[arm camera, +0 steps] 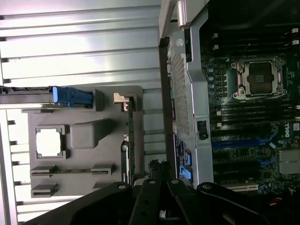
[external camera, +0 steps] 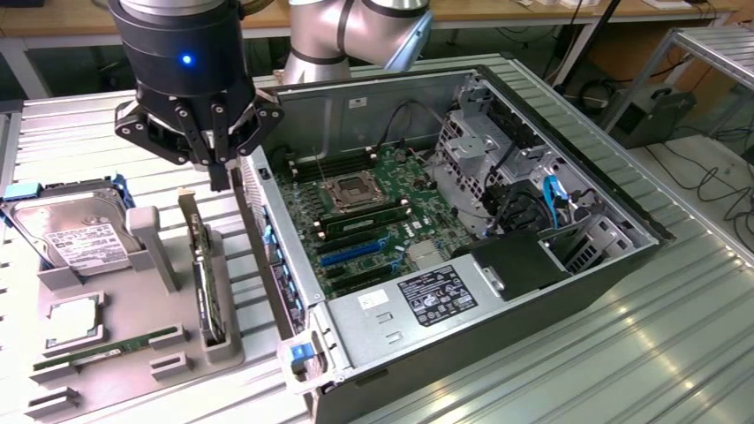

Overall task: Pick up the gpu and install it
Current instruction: 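Reach for the gpu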

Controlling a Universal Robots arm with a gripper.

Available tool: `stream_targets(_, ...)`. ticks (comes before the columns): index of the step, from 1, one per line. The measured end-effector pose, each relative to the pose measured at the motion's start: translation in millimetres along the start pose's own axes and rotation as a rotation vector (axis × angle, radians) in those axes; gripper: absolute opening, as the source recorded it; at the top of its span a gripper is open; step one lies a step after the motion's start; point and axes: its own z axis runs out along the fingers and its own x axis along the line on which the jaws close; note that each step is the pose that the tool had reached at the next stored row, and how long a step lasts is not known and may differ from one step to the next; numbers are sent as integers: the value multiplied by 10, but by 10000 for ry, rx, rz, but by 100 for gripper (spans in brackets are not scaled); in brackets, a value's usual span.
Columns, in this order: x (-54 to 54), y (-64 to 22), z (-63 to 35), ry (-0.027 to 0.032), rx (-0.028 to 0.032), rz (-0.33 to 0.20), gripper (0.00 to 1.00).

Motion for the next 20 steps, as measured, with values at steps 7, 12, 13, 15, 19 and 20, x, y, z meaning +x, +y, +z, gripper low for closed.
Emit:
stream_targets(7, -2, -29, 2, 0, 0, 0, 11)
stream_targets(12, -4, -56, 4, 0, 0, 0, 11)
stream_targets(13, -5, -64, 5, 0, 0, 0, 11)
stream_targets(15, -5, -72, 6, 0, 0, 0, 11)
stream_targets(19, -6, -89, 6, 0, 0, 0, 11)
stream_targets(20, -7, -95, 7, 0, 0, 0, 11)
